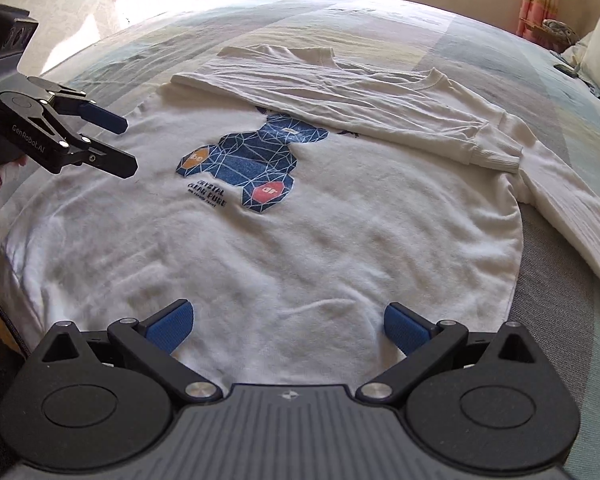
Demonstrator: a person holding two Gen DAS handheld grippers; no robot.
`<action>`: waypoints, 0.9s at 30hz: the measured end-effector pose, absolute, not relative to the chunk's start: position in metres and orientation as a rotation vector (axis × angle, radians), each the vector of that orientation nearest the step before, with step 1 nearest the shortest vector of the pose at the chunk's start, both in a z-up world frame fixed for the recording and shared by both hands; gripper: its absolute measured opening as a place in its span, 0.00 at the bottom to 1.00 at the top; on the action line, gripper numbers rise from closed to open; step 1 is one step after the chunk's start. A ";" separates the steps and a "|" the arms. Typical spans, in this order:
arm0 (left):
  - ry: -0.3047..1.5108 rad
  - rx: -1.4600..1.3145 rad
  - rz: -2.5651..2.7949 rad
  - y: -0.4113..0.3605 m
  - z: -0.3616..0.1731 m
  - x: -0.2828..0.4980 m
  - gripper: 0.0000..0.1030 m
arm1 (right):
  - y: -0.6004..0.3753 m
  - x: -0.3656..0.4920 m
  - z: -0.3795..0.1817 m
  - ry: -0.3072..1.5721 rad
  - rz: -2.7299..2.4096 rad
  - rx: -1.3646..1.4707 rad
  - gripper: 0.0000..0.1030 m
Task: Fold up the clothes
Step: 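Move the open right gripper toward the cuff of the other sleeve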
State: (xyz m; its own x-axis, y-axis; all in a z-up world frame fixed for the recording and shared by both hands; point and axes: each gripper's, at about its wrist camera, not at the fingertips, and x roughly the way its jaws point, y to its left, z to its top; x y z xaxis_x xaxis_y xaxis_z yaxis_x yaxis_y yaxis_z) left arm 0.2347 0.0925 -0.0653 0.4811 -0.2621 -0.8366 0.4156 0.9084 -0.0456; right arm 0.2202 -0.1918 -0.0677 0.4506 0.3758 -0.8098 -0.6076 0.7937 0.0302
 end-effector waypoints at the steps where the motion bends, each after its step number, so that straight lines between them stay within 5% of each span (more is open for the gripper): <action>1: 0.993 0.199 -0.422 0.094 -0.068 0.226 0.97 | -0.195 0.216 -0.067 0.922 0.628 -0.296 1.00; 13: 0.886 0.144 -0.392 0.091 -0.042 0.259 0.97 | -0.205 0.237 -0.056 0.943 0.489 -0.062 1.00; 19: 0.871 0.141 -0.399 0.071 -0.045 0.269 0.97 | -0.192 0.219 -0.070 0.933 0.388 -0.195 1.00; 27: 0.821 0.148 -0.410 0.033 -0.022 0.285 0.97 | -0.281 0.232 -0.047 0.842 0.171 0.127 1.00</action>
